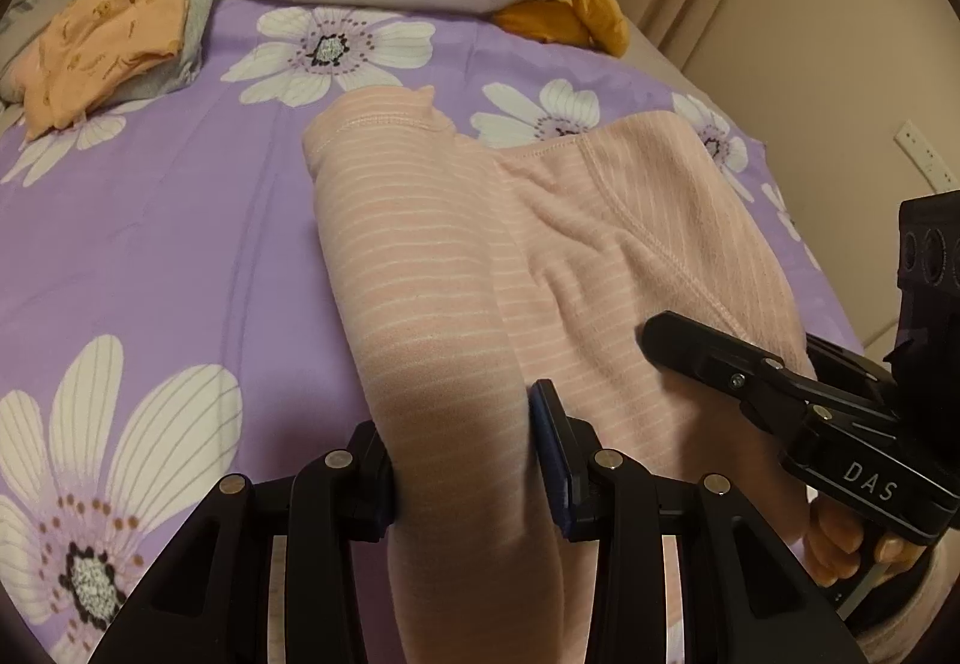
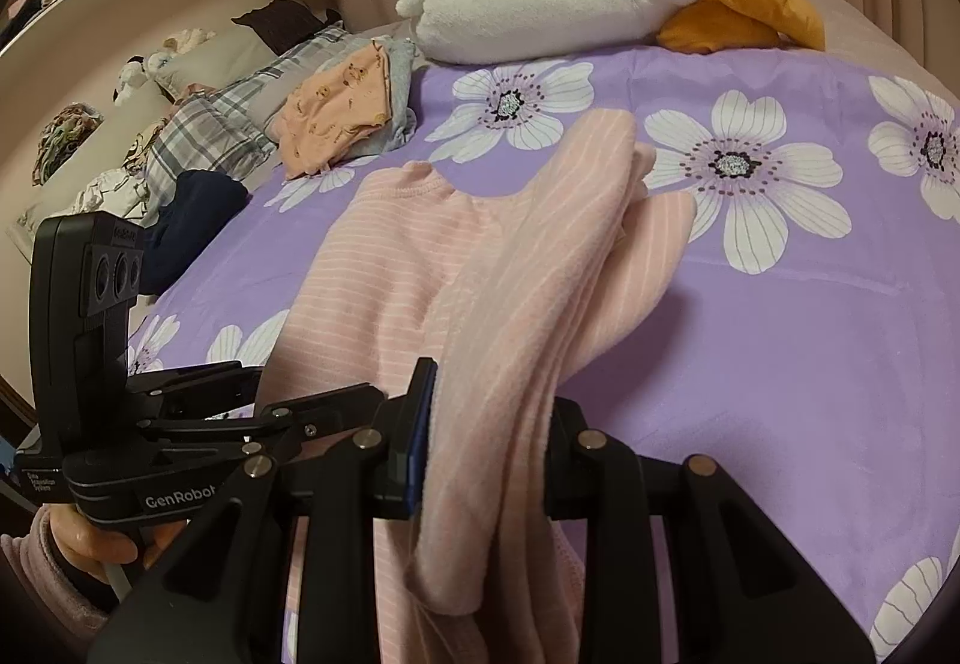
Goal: Fold small clothes
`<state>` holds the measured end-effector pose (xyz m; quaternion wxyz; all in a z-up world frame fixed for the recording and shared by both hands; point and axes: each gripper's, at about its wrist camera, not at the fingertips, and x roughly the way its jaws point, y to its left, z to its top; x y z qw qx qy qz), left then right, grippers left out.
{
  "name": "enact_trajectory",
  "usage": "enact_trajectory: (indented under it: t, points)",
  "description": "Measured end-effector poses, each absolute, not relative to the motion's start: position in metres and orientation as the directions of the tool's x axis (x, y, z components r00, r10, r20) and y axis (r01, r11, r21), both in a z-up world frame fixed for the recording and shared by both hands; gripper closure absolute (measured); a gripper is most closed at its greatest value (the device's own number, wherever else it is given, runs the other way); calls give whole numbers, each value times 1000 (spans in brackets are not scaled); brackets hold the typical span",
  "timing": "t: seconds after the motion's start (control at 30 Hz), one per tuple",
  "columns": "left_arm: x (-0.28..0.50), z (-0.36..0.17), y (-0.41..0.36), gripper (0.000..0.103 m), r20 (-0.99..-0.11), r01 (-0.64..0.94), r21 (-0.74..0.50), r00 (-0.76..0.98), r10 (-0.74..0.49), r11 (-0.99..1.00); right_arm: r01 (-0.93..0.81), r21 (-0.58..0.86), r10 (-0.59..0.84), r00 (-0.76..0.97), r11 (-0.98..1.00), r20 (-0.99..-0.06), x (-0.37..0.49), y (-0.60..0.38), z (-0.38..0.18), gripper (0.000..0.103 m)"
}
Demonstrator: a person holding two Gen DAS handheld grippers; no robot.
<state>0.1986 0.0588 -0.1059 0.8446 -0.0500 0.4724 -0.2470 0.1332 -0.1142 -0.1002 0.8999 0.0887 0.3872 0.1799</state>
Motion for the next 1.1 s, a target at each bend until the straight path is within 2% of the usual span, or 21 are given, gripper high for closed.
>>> enact_trajectory:
  t: [0.43,0.6,0.67,0.8,0.93,1.0,1.1]
  points:
    - [214,-128,49,66,-817,367,-287,389,-426,885,-164,346,374,575,924,-728,154,-128,-135,68]
    - [212,-128,48,60,-820,371,-269,395,-413,889,-119,377,376,558,919,-740,154,-139,-144,63]
    - [211,-127,48,58,-823,369,-254,403,-400,894,-92,391,372,562,916,-739,153,-146,-144,57]
    - [205,-126,52,56,-828,371,-229,412,-381,900,-54,385,340,593,921,-730,149,-159,-138,55]
    - [197,-122,57,56,-830,374,-204,425,-362,905,-30,319,258,664,947,-702,143,-166,-120,55]
    - [192,-120,59,56,-831,375,-195,427,-356,906,-55,338,280,692,939,-665,142,-167,-110,57]
    - [184,-119,62,56,-831,374,-188,432,-350,908,-111,343,320,693,933,-646,143,-160,-105,72]
